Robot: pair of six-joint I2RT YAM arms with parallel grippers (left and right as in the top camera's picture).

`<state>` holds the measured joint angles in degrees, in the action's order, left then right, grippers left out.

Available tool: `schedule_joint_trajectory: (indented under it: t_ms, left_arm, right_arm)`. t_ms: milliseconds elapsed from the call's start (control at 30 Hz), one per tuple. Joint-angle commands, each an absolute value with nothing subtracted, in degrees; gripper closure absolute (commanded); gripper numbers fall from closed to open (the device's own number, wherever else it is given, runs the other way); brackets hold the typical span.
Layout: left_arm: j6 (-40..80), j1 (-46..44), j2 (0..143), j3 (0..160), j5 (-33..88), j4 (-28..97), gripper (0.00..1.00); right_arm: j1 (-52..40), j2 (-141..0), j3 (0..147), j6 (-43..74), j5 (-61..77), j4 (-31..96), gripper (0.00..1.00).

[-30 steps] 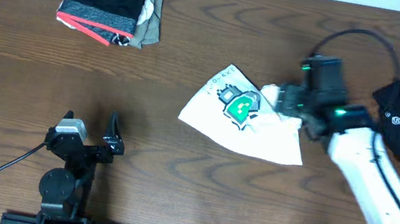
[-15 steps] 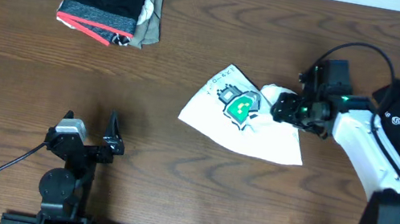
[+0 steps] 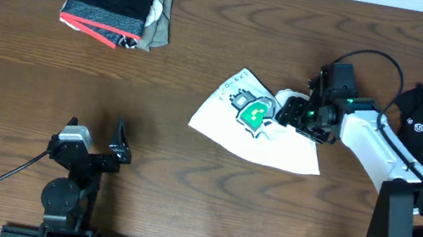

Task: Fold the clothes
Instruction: 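Drag the white T-shirt toward table center with the right gripper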

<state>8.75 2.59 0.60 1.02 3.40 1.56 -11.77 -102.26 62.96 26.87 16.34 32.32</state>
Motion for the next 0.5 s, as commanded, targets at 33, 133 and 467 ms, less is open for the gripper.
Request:
schedule_joint_trajectory:
  t_ms: [33, 133, 467]
  left_arm:
    - [7.97, 2.83, 0.23, 0.23, 3.16, 3.84, 0.02]
    - [7.94, 2.83, 0.23, 0.23, 3.16, 3.84, 0.02]
    - [7.97, 2.83, 0.23, 0.23, 3.16, 3.84, 0.02]
  right_arm:
    - [-12.95, -104.62, 63.37, 30.74, 16.43, 31.09, 0.46]
    - [-12.93, -105.12, 63.35, 31.70, 15.90, 29.95, 0.79]
    - [-13.39, -98.54, 64.64, 27.46, 17.43, 29.56, 0.99]
